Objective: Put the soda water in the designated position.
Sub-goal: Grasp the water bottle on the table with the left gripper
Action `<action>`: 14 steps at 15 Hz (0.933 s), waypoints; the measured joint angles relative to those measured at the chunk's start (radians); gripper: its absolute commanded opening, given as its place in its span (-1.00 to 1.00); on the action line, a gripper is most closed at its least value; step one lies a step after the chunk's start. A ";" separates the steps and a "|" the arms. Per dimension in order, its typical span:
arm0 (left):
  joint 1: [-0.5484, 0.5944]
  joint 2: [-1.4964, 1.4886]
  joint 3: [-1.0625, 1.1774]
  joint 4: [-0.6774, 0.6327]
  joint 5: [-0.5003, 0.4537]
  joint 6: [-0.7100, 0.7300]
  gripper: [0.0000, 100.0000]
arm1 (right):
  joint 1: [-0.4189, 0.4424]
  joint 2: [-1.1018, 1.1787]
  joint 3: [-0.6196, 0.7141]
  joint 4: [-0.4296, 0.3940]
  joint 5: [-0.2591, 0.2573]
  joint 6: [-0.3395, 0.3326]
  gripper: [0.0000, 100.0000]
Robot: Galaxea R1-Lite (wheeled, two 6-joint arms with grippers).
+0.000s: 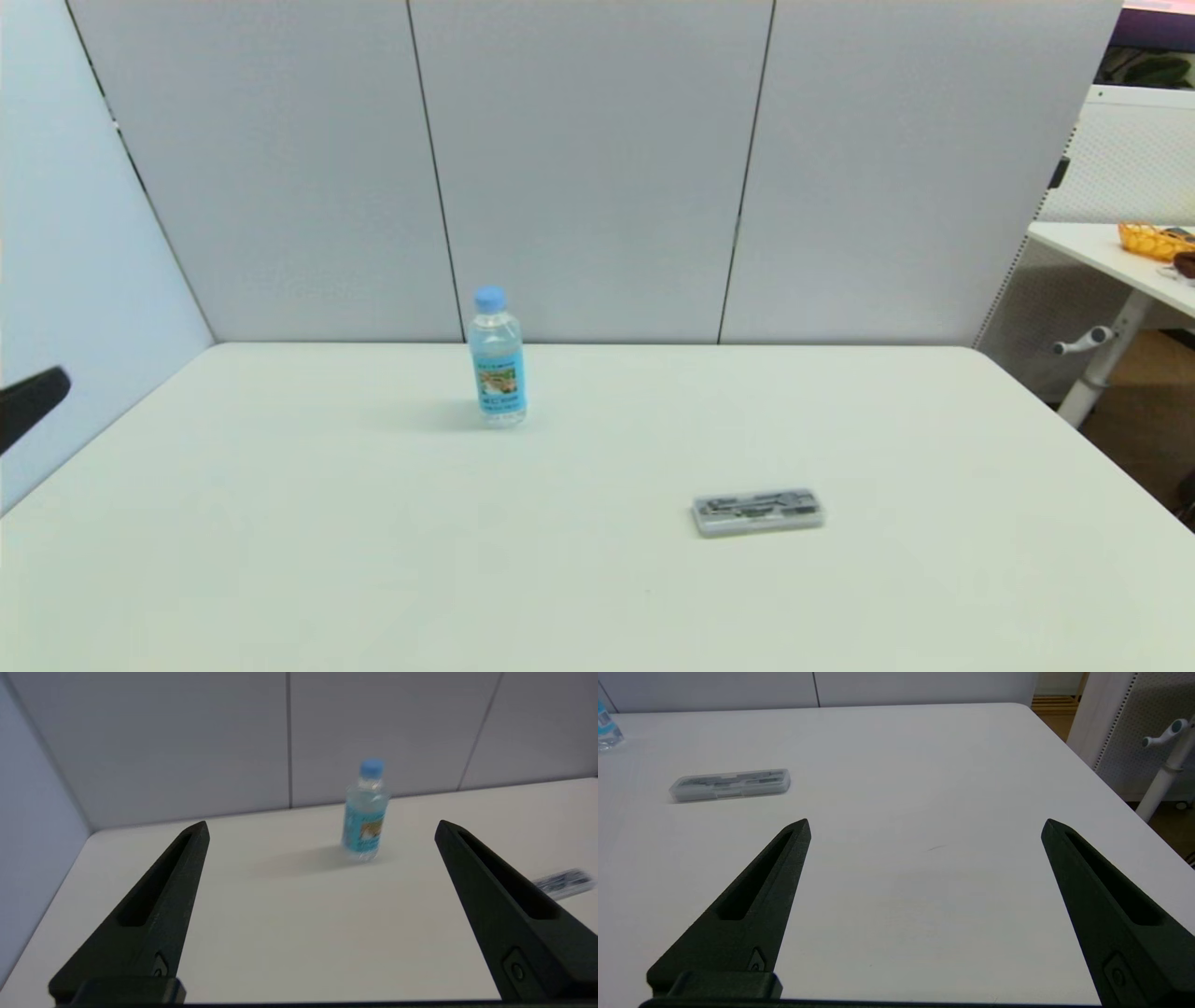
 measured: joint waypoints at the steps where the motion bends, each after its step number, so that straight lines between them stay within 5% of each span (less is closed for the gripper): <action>1: -0.076 0.063 -0.037 -0.026 0.054 -0.001 1.00 | 0.000 0.000 0.000 0.000 0.000 0.000 1.00; 5: -0.262 0.257 -0.103 -0.086 0.199 -0.007 1.00 | 0.000 0.000 0.000 0.000 0.000 0.000 1.00; 10: -0.353 0.446 -0.147 -0.135 0.376 -0.013 1.00 | 0.000 0.000 0.000 0.000 0.000 0.000 1.00; 14: -0.388 0.603 -0.187 -0.197 0.422 -0.020 1.00 | 0.000 0.000 0.000 0.000 0.000 0.000 1.00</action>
